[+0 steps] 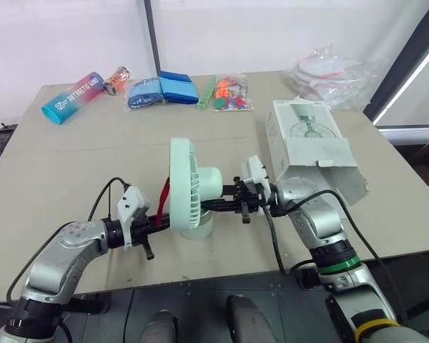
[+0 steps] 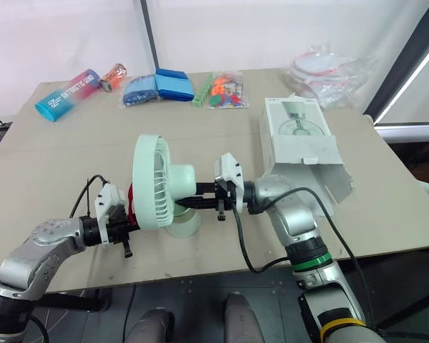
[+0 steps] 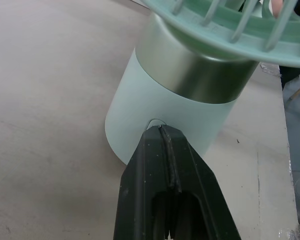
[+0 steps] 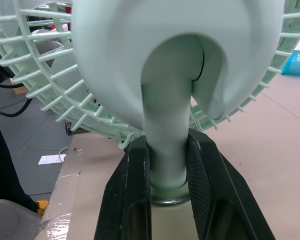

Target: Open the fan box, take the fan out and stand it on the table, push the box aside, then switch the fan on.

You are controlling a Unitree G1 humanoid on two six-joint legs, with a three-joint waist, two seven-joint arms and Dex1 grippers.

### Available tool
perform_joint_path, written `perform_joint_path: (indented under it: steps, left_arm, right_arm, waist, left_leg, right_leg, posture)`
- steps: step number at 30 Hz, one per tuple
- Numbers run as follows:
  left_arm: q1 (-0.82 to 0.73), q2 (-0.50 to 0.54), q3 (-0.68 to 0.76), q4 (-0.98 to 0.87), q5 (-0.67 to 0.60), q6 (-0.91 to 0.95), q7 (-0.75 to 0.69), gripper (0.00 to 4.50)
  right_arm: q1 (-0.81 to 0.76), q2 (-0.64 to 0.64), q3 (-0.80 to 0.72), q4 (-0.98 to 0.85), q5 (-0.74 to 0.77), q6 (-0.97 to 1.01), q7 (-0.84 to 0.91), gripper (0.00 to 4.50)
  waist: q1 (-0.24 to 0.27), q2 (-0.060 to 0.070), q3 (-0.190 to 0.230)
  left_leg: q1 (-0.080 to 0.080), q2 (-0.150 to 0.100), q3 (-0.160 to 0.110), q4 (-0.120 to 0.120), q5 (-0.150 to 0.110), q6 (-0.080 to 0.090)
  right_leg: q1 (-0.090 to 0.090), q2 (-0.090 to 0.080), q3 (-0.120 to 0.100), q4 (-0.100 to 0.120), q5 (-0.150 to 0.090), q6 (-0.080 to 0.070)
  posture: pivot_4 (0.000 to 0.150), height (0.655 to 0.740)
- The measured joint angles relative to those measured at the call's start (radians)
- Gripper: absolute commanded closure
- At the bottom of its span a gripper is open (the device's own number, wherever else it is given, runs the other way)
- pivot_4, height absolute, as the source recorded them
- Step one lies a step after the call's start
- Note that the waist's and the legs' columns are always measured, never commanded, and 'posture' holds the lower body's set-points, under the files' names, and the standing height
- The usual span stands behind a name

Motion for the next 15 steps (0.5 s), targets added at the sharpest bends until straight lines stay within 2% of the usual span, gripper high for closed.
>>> perform_joint_path:
  steps: [15]
  left_arm:
    - [0.000, -0.001, 0.000, 0.000, 0.001, 0.000, 0.001, 4.47]
  right_arm:
    - [0.000, 0.000, 0.000, 0.000, 0.000, 0.001, 0.000, 4.11]
  waist:
    - [0.000, 0.000, 0.000]
  left_leg:
    - [0.000, 0.000, 0.000, 0.000, 0.000, 0.000]
  right_leg:
    - [0.000, 0.000, 0.000, 0.000, 0.000, 0.000]
  posture:
    - [0.150, 0.7400]
